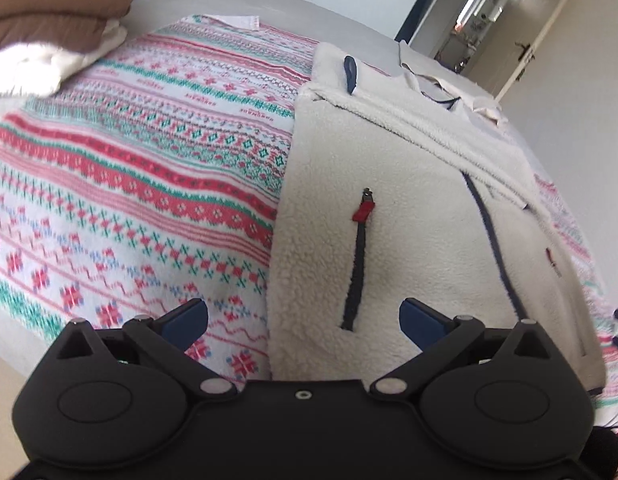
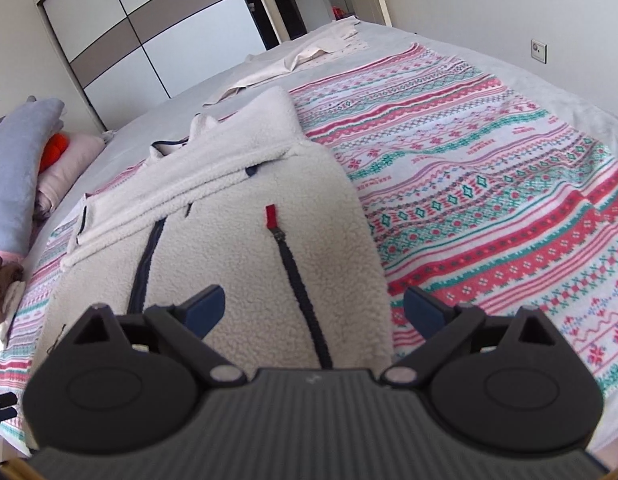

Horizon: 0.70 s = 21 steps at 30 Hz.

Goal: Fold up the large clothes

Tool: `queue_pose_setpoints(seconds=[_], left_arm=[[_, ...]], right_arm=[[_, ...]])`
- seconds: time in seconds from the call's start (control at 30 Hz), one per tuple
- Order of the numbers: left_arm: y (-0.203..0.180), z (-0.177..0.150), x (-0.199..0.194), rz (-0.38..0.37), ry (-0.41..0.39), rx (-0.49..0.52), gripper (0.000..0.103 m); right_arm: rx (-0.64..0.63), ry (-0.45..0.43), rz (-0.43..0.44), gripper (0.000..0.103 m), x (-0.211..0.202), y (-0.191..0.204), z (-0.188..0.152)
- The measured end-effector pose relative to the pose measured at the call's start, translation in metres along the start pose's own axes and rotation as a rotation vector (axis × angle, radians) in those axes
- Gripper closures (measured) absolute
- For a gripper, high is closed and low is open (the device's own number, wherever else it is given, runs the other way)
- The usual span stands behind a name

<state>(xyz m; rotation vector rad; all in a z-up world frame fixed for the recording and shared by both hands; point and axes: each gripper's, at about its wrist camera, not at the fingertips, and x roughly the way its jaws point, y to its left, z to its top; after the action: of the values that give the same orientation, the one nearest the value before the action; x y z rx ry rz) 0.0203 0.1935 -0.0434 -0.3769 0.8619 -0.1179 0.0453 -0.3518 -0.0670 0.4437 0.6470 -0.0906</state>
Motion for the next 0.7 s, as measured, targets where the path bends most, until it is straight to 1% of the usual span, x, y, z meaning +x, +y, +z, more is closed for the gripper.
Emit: queue_pose_setpoints(seconds=[0.1, 0.23, 0.37, 0.43, 0.53, 0.57, 0.63, 0.7], left_arm=[[0.000, -0.001, -0.003, -0.012, -0.006, 0.005, 0.000], [0.001, -0.002, 0.000, -0.054, -0.005, 0.020, 0.000], [0.003, 0.005, 0.005, -0.088, 0.009, 0.028, 0.000], [0.006, 0.009, 0.009, -0.123, 0.016, 0.020, 0.000], [0.009, 0.012, 0.014, -0.178, 0.018, 0.010, 0.000], [0.009, 0.012, 0.014, -0.186, 0.023, 0.009, 0.000], [0.009, 0.012, 0.013, -0.213, 0.027, 0.019, 0.000], [0.007, 0.013, 0.015, -0.254, 0.048, 0.043, 0.000]], right_arm=[[0.009, -0.012, -0.007, 0.006, -0.010, -0.002, -0.006], [0.022, -0.038, -0.003, 0.004, -0.016, -0.004, -0.011], [0.076, -0.032, 0.006, 0.004, -0.015, -0.014, -0.015], [0.079, -0.037, 0.018, 0.004, -0.014, -0.018, -0.016], [0.086, -0.062, 0.062, 0.004, -0.013, -0.026, -0.016], [0.100, -0.063, 0.075, 0.004, -0.011, -0.029, -0.015], [0.107, -0.055, 0.083, 0.004, -0.011, -0.032, -0.015], [0.085, -0.038, 0.104, 0.004, -0.009, -0.033, -0.013]])
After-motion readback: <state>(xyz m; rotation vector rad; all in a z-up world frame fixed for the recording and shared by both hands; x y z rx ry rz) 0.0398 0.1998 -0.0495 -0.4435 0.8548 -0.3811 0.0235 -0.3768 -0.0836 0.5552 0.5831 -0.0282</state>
